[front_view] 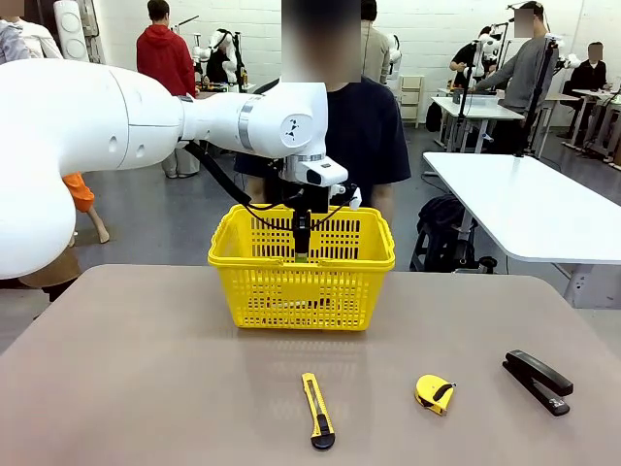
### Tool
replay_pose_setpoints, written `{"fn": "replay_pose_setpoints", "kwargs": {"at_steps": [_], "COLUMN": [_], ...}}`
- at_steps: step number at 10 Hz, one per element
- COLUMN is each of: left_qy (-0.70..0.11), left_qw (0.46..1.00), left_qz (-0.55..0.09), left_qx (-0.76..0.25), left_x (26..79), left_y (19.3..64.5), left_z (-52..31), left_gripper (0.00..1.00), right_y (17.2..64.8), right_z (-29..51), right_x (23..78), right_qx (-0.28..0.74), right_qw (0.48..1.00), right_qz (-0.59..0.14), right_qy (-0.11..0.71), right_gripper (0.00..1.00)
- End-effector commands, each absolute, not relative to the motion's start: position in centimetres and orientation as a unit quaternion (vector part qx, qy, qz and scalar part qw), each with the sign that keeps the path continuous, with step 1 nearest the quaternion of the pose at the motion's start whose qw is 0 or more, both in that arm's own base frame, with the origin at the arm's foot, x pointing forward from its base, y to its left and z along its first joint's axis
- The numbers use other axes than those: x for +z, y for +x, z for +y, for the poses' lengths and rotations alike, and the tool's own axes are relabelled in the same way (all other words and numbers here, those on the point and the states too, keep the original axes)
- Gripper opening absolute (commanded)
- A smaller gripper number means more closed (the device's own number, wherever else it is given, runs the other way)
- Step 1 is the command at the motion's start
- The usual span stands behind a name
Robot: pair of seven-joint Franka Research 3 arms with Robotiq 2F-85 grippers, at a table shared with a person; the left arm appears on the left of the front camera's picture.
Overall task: Place the items the person wants into the basket.
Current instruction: Pick up the item the person points to and place it in the Market Basket.
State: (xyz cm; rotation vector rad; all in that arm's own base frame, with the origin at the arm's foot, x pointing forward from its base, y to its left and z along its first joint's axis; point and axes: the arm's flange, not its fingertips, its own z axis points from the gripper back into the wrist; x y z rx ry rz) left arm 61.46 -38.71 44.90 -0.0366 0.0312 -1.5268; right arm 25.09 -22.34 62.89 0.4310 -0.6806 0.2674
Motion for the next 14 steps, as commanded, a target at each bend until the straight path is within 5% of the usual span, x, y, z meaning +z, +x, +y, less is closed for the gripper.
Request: {"fn": "replay_pose_setpoints", "kwargs": {"at_steps": [1,8,11,14], "left_qy": [-0.014,-0.028,0.003,0.015], "left_qw": [0.723,0.738,0.773,0.843], "left_qz": [0.009,-0.006,-0.094,-0.152], "left_qx": [-0.691,-0.674,-0.627,-0.515], "left_x": [44.9,48.4,57.3,60.0], "left_y": [61.1,59.7,52.0,45.9], "left_z": [-38.6,-36.7,-28.8,-20.3], "left_gripper": [1.00,1.00,1.00,1.00], "right_y": [25.1,25.1,25.1,25.1], "right_z": [-22.3,-22.3,-22.3,-22.3], "right_x": [62.8,62.8,62.8,62.8], "right_qx": [0.137,0.137,0.137,0.137], "right_qw": [0.908,0.908,0.908,0.908], "right_qz": [-0.332,-0.332,-0.332,-0.332], "right_qy": [0.215,0.215,0.215,0.215], "right_gripper": [1.00,1.00,1.00,1.00]}}
